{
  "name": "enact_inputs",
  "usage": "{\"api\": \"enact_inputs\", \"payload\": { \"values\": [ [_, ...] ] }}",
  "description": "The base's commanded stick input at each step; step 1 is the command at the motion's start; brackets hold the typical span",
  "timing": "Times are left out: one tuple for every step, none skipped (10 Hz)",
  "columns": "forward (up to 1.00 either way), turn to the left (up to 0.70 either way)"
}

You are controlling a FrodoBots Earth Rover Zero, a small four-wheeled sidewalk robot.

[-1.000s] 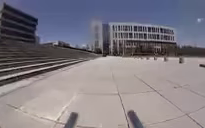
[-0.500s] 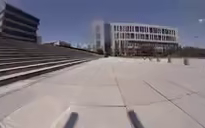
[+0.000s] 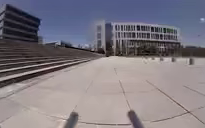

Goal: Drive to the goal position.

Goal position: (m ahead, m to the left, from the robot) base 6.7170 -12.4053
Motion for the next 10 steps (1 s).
{"api": "enact_inputs", "payload": {
  "values": [
    [0.70,0.00],
    [0.70,0.00],
    [0.70,0.00],
    [0.70,0.00],
    [0.70,0.00],
    [0.70,0.00],
    [0.70,0.00],
    [0.70,0.00],
    [0.70,0.00],
    [0.70,0.00]
  ]
}}
